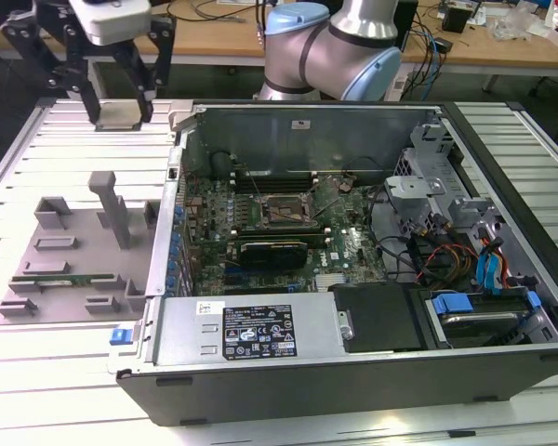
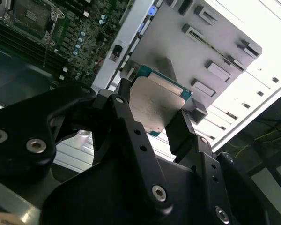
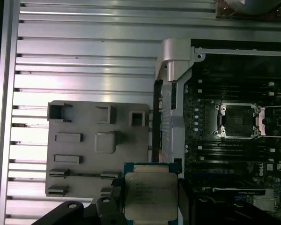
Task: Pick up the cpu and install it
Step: 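Pick up the cpu and move it towards the insertion slot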
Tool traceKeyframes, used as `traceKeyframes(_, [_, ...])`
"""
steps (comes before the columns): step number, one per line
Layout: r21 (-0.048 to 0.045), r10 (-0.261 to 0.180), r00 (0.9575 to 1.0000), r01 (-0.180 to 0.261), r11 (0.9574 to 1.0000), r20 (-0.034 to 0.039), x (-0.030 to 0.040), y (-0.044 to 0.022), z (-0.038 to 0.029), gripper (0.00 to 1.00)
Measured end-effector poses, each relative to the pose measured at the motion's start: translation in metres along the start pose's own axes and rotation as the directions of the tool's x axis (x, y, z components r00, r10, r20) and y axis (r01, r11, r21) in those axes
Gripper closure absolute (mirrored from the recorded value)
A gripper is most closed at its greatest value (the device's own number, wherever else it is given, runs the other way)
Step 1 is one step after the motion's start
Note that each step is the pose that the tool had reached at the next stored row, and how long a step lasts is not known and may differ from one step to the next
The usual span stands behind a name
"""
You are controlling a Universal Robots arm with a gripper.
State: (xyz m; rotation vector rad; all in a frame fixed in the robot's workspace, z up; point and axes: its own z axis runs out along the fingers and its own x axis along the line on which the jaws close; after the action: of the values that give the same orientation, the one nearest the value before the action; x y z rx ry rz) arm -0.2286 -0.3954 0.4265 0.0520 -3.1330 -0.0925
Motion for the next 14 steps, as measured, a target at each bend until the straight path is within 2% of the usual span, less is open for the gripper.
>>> traceKeyframes(4, [-0.0001, 0.000, 1.0000, 0.000, 1.0000, 0.0001, -0.0149, -0.0005, -0.0001, 0.45])
traceKeyframes(8, [0.0000, 0.000, 1.0000, 0.000, 1.0000, 0.0000, -0.0397, -0.0013, -0.0003, 0.45])
traceKeyframes(10, [-0.0001, 0.000, 1.0000, 0.000, 1.0000, 0.0000, -0.0465, -0.0016, -0.0003, 0.45])
traceKeyframes(14, [-0.0001, 0.000, 1.0000, 0.000, 1.0000, -0.0001, -0.0657, -0.0022, -0.0004, 0.45])
